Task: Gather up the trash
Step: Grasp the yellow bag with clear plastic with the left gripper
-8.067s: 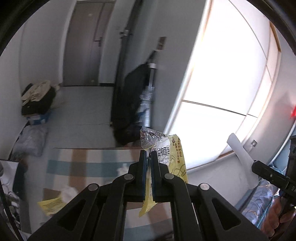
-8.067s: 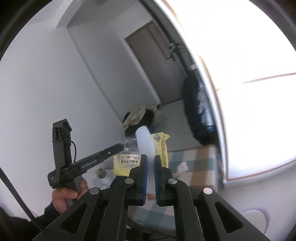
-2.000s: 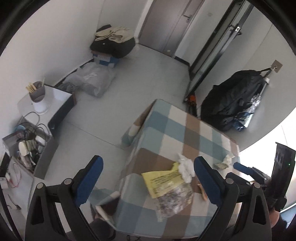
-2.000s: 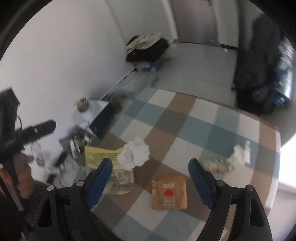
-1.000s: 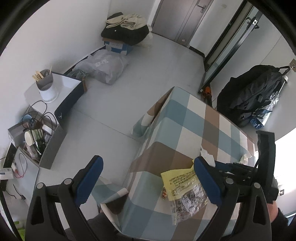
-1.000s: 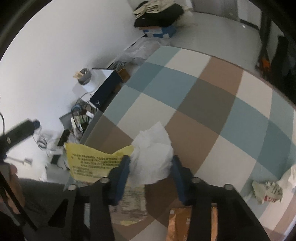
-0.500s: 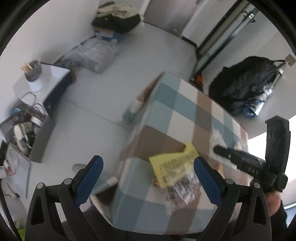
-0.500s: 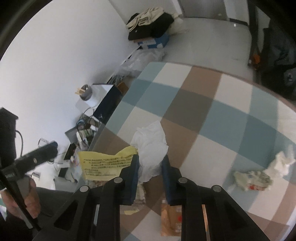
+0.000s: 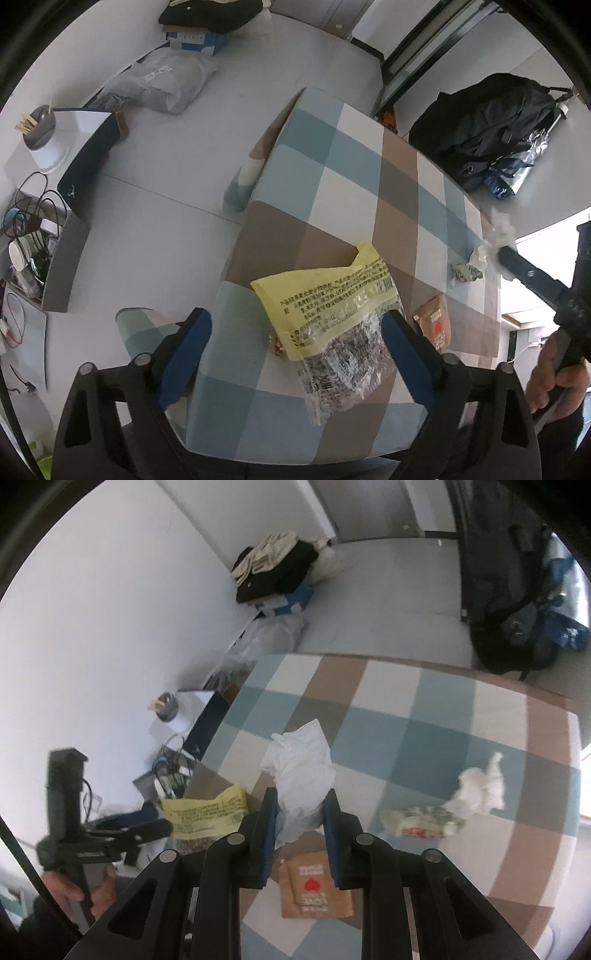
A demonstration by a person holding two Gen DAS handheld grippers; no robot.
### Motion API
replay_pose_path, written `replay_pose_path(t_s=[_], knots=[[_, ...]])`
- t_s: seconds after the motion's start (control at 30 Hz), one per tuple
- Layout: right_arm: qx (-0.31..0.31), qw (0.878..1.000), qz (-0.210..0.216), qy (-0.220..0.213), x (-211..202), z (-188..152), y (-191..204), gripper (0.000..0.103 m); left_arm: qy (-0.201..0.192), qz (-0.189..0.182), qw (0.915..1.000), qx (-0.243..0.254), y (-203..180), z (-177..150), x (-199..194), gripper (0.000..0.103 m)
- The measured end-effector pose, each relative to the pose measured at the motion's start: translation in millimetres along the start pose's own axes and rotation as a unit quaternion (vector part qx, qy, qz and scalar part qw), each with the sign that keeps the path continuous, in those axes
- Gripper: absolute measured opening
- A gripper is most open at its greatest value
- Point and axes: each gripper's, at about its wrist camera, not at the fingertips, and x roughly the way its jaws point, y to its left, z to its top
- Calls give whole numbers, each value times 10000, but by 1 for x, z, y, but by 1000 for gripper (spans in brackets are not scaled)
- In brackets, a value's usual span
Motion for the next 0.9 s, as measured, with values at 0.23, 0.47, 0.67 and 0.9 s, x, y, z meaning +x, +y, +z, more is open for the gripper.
replay_pose_path(t_s=[0.23, 0.47, 0.67, 0.9], knots=[[127, 9998, -3, -137, -16, -4, -15, 22, -104, 358, 9991, 189, -9, -1, 1, 82], [177, 9996, -84, -208, -27, -7, -28, 22, -67, 575, 9973, 450, -21, -2, 10, 50], [221, 9994, -136, -243, -35, -10, -37, 22, -5, 835, 9947, 593, -25, -3, 16, 26], [309, 9990, -166, -261, -40, -12, -45, 22, -14, 1007, 9917, 801, -32, -6, 18, 10]])
